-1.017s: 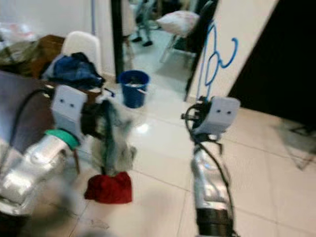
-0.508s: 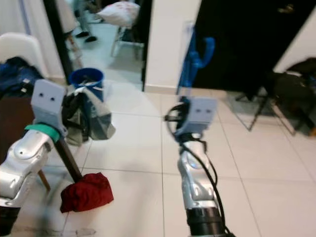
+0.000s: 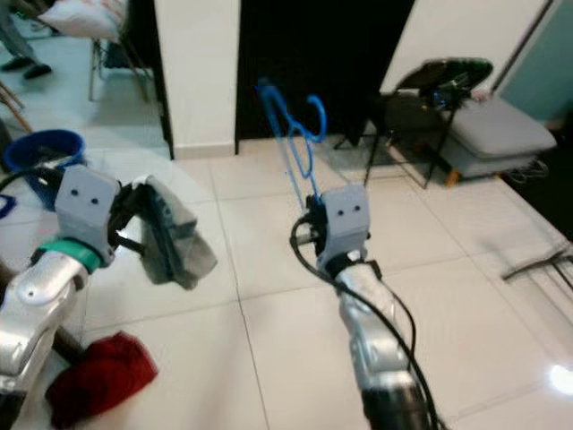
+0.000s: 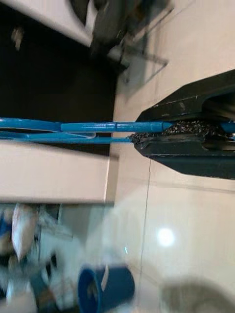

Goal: Hang hanger

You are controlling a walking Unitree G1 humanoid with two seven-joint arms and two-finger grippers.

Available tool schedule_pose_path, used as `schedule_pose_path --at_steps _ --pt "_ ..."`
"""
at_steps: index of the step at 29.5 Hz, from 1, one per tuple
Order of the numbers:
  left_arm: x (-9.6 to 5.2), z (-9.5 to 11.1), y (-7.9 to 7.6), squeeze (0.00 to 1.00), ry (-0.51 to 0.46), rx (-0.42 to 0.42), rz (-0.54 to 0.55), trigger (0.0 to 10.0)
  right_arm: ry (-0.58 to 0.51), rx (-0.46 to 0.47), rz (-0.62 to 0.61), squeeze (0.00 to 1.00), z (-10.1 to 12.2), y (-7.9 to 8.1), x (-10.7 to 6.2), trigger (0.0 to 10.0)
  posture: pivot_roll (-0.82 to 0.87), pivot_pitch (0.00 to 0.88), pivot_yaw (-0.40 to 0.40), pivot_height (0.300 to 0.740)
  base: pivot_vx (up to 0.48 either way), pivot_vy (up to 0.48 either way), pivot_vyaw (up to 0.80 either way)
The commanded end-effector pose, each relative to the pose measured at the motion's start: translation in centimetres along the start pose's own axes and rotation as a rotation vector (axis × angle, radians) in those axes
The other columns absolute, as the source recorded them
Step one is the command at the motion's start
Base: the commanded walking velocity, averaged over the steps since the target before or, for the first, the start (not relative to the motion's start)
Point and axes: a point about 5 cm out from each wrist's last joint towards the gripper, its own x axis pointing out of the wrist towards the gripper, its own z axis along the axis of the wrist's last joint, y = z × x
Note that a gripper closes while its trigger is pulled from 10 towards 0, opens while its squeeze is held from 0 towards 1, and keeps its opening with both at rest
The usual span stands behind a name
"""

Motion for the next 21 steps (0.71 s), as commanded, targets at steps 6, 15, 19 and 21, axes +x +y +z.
schedule_pose_path --at_steps 6,15,19,21 --pt "0.4 0.1 -0.5 0.0 -0.012 -0.036 -0.016 10.0 0.014 0.068 -0.046 0.0 -0.3 -0.1 -0.5 10.0 0.01 0.021 0.008 0.74 0.0 0.0 -0.78" --pt "1.1 1.0 -0.5 0.0 -0.048 -0.057 0.005 10.0 0.006 0.082 -0.068 0.0 -0.1 -0.4 -0.5 10.0 0.01 0.031 0.014 0.74 0.0 0.0 -0.78" --pt "1.2 1.2 -0.4 0.0 -0.061 -0.054 0.016 10.0 0.004 0.089 -0.071 0.0 -0.1 -0.3 -0.4 10.0 0.02 0.032 0.014 0.74 0.0 0.0 -0.78" --pt "1.2 1.3 -0.4 0.0 -0.07 -0.046 0.018 10.0 0.003 0.094 -0.07 0.0 -0.1 -0.2 -0.4 10.0 0.02 0.035 0.015 0.74 0.428 0.0 -0.78"
